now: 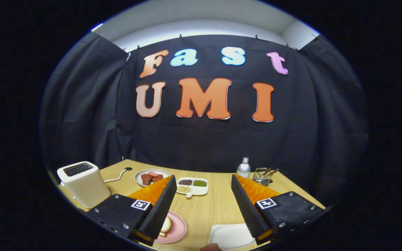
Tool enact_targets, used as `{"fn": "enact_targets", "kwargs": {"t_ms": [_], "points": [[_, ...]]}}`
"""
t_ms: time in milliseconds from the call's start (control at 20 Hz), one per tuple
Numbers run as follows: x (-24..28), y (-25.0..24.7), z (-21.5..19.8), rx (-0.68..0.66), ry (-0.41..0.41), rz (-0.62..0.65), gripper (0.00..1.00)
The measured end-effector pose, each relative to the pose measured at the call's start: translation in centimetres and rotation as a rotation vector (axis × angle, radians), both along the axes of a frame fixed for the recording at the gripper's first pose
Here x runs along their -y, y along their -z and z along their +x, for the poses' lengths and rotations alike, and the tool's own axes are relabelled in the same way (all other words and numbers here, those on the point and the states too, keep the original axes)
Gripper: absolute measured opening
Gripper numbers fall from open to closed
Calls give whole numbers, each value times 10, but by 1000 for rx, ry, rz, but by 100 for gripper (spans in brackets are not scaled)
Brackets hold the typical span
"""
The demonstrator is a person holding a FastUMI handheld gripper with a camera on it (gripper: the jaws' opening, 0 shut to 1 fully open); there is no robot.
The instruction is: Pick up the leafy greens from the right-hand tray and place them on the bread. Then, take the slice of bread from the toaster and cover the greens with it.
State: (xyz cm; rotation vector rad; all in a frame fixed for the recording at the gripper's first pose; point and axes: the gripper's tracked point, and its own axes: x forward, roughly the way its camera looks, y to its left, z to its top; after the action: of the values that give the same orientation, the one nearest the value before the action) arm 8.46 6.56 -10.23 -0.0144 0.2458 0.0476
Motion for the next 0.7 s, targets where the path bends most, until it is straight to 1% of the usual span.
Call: {"fn": "enact_targets", "kwargs": {"t_ms": [150,250,450,600,700], "points": [[19,-45,-18,115,16,-25,97],[31,-67,-30,183,26,-46,97],[48,-77,-55,193,39,-56,97],[61,-81,-60,193,59,-48,97],[63,-85,-64,190,66,-21,97]]}}
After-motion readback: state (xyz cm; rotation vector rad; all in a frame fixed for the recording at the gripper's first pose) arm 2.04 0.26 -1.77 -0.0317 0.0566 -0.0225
